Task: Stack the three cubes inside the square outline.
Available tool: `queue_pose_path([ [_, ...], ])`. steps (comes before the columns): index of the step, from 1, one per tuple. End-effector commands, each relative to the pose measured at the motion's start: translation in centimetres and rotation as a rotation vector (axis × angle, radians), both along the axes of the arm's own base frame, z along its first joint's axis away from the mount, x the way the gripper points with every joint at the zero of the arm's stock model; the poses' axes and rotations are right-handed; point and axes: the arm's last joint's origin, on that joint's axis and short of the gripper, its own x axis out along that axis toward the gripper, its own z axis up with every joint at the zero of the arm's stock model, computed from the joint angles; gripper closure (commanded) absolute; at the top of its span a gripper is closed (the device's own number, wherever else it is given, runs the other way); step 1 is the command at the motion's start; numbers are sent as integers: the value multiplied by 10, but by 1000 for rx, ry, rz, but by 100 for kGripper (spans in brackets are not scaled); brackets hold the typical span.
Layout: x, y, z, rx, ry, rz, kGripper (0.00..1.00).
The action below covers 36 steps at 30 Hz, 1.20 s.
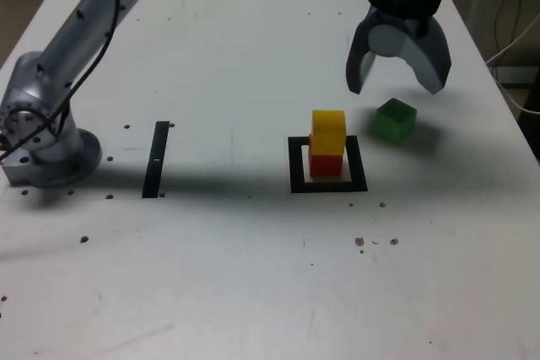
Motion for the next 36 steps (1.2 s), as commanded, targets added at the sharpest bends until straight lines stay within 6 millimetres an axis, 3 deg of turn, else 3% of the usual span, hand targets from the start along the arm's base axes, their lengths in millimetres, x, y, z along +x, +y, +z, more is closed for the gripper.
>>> queue_pose_path([
  [1,2,-3,-1,-4,-1,-36,1],
  [12,7,-15,-8,-10,14,-325,1],
  [24,11,-15,-21,-2,46,-335,2],
  [36,20,-23,-41,-35,67,-317,11],
])
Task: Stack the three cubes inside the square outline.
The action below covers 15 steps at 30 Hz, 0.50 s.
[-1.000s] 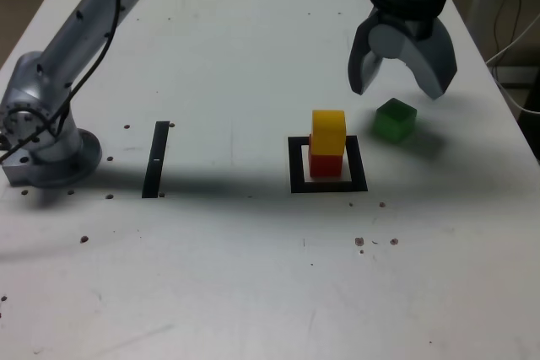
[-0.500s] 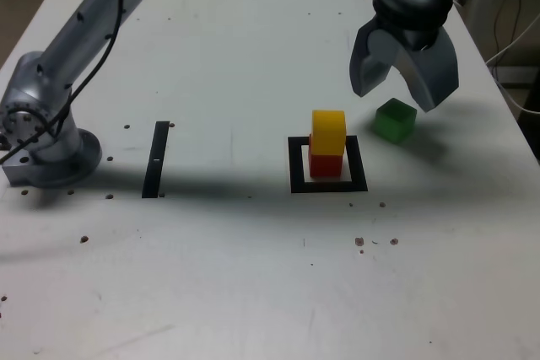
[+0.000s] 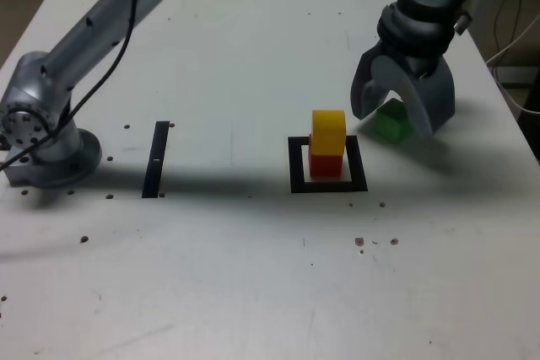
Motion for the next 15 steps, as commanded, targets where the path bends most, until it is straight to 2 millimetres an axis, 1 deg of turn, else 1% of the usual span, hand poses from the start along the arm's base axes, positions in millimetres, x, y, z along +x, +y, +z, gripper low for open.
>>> queue_pose_path([
  [1,1,-2,1,2,-7,5,12],
  [3,1,-4,2,2,-10,15,16],
  [6,2,-5,2,4,-15,36,26],
  [7,2,-5,3,6,-18,43,31],
  [9,3,-6,3,10,-29,54,43],
  [11,4,-6,5,9,-39,61,52],
  [13,4,-6,5,6,-47,64,57],
  [15,4,-6,6,3,-50,65,59],
])
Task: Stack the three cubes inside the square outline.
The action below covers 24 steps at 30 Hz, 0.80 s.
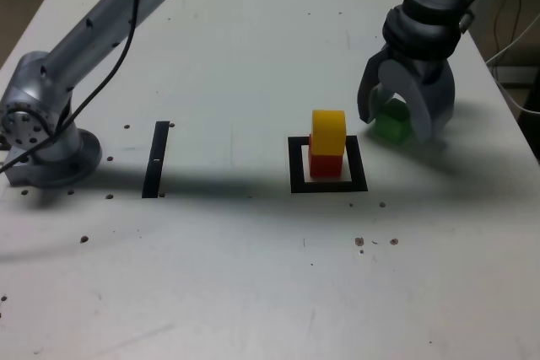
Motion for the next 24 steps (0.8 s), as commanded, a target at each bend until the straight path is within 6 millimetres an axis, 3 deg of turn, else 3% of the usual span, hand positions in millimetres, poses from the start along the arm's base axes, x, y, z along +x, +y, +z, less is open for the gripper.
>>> queue_pose_path([
  [1,0,0,3,-4,-12,1,59],
  [24,0,-3,5,-7,-9,-1,59],
])
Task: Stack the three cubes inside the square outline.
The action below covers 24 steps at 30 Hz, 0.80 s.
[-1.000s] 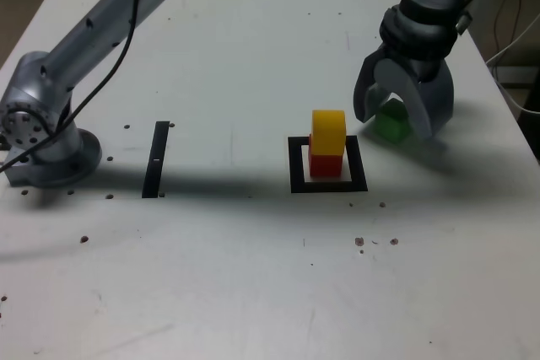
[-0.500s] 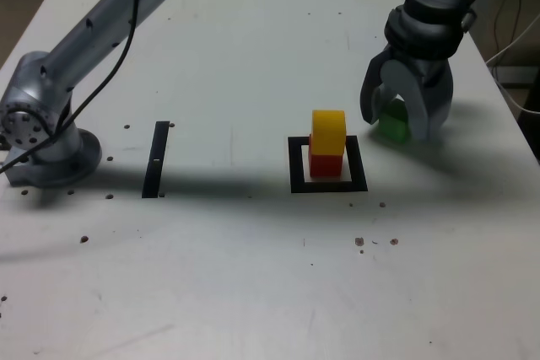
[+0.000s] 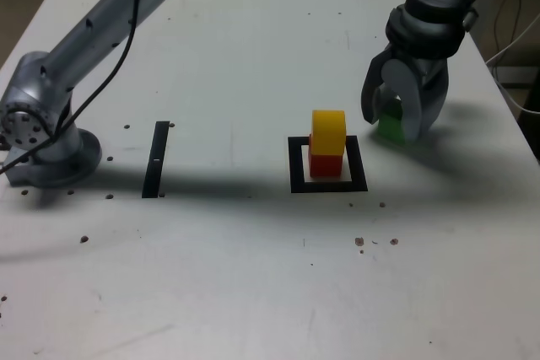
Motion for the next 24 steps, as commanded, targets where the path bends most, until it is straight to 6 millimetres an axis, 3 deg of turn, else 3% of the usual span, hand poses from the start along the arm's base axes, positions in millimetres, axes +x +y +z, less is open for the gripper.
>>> queue_pose_path([
  [1,-1,-1,3,-1,-3,1,59],
  [7,-4,-1,12,2,-10,5,59],
  [17,-26,-4,68,24,-65,62,59],
  [24,-48,-6,91,11,-69,177,59],
])
